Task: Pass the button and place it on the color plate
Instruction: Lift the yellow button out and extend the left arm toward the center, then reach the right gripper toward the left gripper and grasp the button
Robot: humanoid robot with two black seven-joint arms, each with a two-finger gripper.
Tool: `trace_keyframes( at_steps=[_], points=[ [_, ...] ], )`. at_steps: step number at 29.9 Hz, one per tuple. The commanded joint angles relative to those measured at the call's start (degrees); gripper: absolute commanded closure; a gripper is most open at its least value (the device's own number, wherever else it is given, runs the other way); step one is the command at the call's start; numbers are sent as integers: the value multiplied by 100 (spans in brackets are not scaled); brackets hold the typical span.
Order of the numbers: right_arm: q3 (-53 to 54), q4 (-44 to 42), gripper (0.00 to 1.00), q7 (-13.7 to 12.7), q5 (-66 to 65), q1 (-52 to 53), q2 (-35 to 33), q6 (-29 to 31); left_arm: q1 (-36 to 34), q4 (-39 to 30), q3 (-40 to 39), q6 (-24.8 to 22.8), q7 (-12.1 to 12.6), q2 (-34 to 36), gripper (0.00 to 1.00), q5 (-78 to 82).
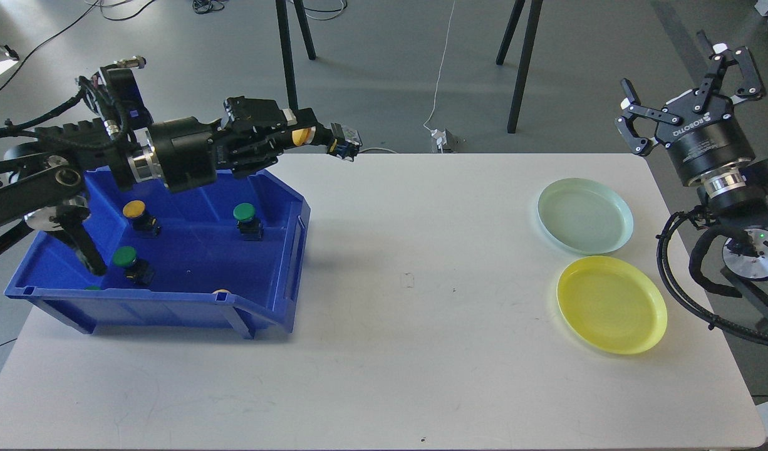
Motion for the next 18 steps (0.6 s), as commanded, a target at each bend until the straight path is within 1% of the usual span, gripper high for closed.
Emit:
trace_keyframes(
  at_steps=[1, 3, 10, 15, 18],
  points=[
    [-272, 418, 1, -1, -778, -56, 154, 0, 529, 37, -692, 0, -1, -665, 78, -82],
    [-263, 463, 1, -1, -972, -214, 443, 0, 679, 63, -1018, 0, -1, -753, 78, -91],
    [-368, 401, 1, -1, -1087, -522, 1418, 0, 758, 55, -1071, 0, -1, -763, 78, -83],
    [-413, 392, 1, -1, -1280, -514, 1815, 0, 758, 63, -1063, 0, -1, -763, 78, -91],
    [-579, 419, 1, -1, -1280, -435, 1868, 0, 758, 55, -1063, 0, -1, -763, 78, -91]
  ],
)
